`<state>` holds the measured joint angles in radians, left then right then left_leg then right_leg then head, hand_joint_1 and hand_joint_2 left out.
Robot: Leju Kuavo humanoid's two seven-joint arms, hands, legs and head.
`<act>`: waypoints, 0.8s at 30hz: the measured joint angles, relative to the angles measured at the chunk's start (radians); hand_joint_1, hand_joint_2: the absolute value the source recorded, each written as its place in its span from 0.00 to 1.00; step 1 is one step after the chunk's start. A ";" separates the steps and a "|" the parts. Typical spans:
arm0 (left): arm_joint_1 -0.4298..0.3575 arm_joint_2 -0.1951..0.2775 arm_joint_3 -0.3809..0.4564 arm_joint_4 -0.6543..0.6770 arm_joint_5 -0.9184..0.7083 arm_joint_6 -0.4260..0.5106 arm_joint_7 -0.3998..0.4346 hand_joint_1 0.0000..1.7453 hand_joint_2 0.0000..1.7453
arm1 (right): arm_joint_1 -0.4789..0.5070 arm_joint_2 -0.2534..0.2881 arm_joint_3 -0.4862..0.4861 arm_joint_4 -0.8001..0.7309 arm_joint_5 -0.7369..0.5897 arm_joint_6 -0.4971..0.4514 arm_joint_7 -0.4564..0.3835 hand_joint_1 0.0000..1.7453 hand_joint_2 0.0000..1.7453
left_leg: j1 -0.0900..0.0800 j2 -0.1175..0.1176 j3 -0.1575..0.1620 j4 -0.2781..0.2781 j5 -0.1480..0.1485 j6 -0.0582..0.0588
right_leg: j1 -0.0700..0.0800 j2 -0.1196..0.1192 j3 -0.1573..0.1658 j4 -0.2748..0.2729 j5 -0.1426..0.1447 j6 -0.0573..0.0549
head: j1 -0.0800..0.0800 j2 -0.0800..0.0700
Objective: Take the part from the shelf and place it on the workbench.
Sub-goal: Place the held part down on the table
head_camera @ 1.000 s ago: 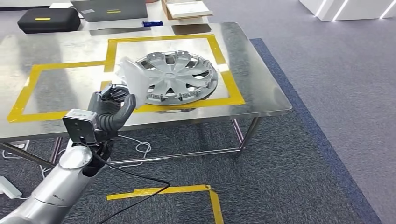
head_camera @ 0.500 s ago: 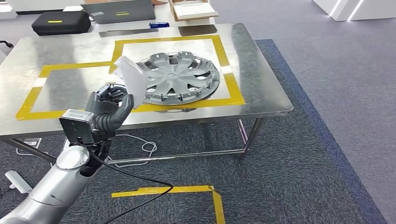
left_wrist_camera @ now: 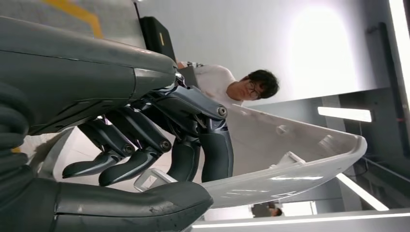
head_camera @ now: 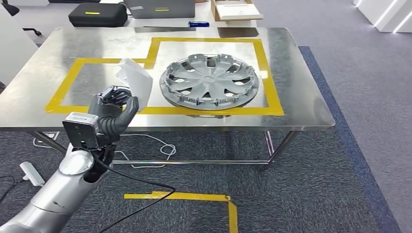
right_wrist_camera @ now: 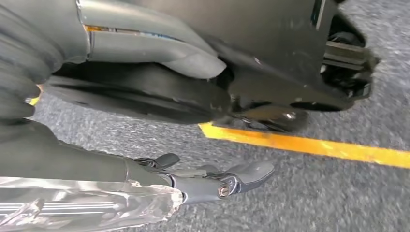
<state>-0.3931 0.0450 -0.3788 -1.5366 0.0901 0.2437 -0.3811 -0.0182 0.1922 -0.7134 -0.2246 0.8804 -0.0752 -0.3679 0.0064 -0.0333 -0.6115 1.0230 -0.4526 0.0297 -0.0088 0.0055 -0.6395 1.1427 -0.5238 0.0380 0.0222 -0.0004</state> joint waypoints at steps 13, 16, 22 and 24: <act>0.006 0.010 0.000 0.000 -0.016 0.003 0.002 1.00 1.00 | 0.003 0.000 0.000 0.003 0.000 -0.023 0.015 0.00 1.00 | 0.005 0.022 -0.120 0.247 -0.092 -0.053 | -0.002 -0.004 0.073 -0.134 0.033 -0.048 | -0.014 0.000; 0.004 0.011 0.002 0.000 -0.017 0.004 0.002 1.00 1.00 | 0.003 0.000 0.000 0.003 0.000 -0.024 0.018 0.00 1.00 | 0.003 0.029 -0.030 0.071 -0.005 -0.043 | 0.000 -0.005 0.082 -0.133 0.025 -0.041 | -0.014 0.000; 0.002 0.012 0.002 0.000 -0.019 0.004 0.002 1.00 1.00 | 0.002 0.000 0.000 0.004 0.001 -0.027 0.021 0.00 1.00 | 0.003 0.029 0.017 -0.011 -0.012 -0.008 | 0.004 -0.010 0.070 -0.095 0.016 -0.007 | -0.010 0.000; 0.001 0.012 0.003 0.000 -0.021 0.005 0.002 1.00 1.00 | 0.001 0.000 0.001 0.004 0.001 -0.028 0.023 0.00 1.00 | 0.005 0.028 0.026 -0.012 -0.016 0.001 | 0.003 -0.008 0.019 -0.002 -0.028 -0.001 | -0.005 0.000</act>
<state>-0.3924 0.0565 -0.3761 -1.5369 0.0690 0.2482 -0.3788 -0.0175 0.1923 -0.7127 -0.2204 0.8814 -0.1028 -0.3448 0.0110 -0.0051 -0.5851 1.0109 -0.4689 0.0304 -0.0056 -0.0029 -0.6210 1.1411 -0.5521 0.0374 0.0171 -0.0004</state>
